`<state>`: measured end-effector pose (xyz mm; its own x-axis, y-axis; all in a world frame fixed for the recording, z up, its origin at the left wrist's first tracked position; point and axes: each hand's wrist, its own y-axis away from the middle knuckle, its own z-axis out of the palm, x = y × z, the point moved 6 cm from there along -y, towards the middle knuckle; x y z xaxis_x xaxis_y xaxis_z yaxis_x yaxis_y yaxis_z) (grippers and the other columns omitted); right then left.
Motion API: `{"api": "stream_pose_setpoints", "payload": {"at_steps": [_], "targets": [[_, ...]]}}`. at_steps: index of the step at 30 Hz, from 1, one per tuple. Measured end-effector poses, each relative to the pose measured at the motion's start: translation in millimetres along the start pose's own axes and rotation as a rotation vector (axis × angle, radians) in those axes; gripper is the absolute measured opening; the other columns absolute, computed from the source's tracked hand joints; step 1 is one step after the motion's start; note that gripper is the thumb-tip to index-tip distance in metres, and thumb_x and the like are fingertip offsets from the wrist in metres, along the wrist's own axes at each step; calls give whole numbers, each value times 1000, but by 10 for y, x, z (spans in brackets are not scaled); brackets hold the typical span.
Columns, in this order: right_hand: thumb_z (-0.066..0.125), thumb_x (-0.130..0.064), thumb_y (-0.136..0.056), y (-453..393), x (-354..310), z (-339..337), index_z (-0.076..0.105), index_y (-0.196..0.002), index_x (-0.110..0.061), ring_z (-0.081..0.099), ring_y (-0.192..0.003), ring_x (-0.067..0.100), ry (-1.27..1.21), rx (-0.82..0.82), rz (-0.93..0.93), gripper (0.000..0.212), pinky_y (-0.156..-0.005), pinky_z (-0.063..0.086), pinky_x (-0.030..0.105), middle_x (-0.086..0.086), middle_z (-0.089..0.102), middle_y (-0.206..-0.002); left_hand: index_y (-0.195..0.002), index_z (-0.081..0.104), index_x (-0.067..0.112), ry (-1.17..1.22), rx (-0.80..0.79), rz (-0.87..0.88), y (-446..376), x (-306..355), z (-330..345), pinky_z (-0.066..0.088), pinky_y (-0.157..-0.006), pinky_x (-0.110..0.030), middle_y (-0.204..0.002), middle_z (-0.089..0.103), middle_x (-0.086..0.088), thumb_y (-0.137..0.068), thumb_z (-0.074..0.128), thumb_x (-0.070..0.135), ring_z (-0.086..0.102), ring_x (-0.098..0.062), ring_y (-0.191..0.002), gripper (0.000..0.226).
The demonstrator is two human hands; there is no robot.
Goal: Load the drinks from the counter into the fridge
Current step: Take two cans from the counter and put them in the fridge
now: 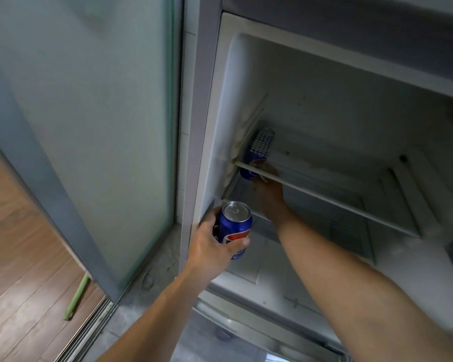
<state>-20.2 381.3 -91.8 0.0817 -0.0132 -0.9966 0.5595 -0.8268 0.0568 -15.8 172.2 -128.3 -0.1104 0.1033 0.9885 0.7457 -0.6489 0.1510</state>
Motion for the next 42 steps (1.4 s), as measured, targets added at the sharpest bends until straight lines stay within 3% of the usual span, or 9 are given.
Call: {"api": "stream_pose_setpoints", "payload": {"at_steps": [5,9,13,15,22,25,28,31,42], "targets": [[64,-23,-92,643,155,-315,72,-105,-28,71,-96,24,-77,-217,30,16,-79,58,36,9,74,-108,-132,51,35,-4,-42,3,-123,42,109,50,-90,-24,-114,67,17,-69,89,27,63,-5,-108,74],[73,-28,-77,1090,241,-409,57,-135,-23,64,-117,23,89,-552,-10,61,-98,53,37,6,67,-127,-123,54,41,6,-53,-5,-218,79,137,48,-75,-11,-106,67,23,-70,88,36,63,5,-99,64],[87,-26,-65,1101,145,-391,49,-132,-44,65,-107,-1,341,-431,-139,78,-86,53,15,-20,68,-118,-127,57,35,136,-131,-91,-322,111,243,55,-96,-40,-118,70,7,-68,89,35,64,-18,-113,67],[92,-23,-63,1051,129,-399,54,-118,-49,65,-96,-10,366,-344,-177,71,-74,49,5,-30,69,-105,-117,57,45,96,-185,-92,-346,159,309,53,-96,-35,-118,69,10,-71,87,38,63,-15,-114,55],[92,-10,-65,746,316,-459,50,-129,-21,66,-94,-6,239,-113,-127,78,-73,52,10,-12,65,-114,-149,38,38,100,-207,-40,-255,255,214,39,-91,-16,-137,50,16,-89,66,43,47,-5,-129,66],[91,-7,-65,572,338,-370,49,-123,-26,64,-100,3,218,-56,-114,73,-82,54,17,-11,64,-112,-137,49,38,13,-207,25,-136,205,68,45,-88,-9,-133,55,20,-94,64,35,51,0,-126,45],[88,0,-67,395,339,-275,51,-122,-21,64,-105,14,190,-2,-161,69,-91,54,29,-5,64,-114,-124,58,38,-84,-200,63,-37,112,-98,53,-92,-24,-114,66,15,-96,62,34,61,6,-103,29],[86,2,-69,224,326,-146,54,-125,-14,64,-97,7,196,35,-187,67,-78,53,12,-2,65,-115,-120,65,32,-132,-155,119,38,34,-253,51,-82,-29,-99,67,8,-95,63,30,58,4,-81,25],[80,-15,-78,-43,402,68,57,-130,-8,65,-109,30,348,224,-49,57,-86,47,26,17,70,-115,-110,68,36,-47,-143,74,349,-139,-620,54,-87,-43,-102,72,-1,-83,66,50,66,-27,-98,31]]}}
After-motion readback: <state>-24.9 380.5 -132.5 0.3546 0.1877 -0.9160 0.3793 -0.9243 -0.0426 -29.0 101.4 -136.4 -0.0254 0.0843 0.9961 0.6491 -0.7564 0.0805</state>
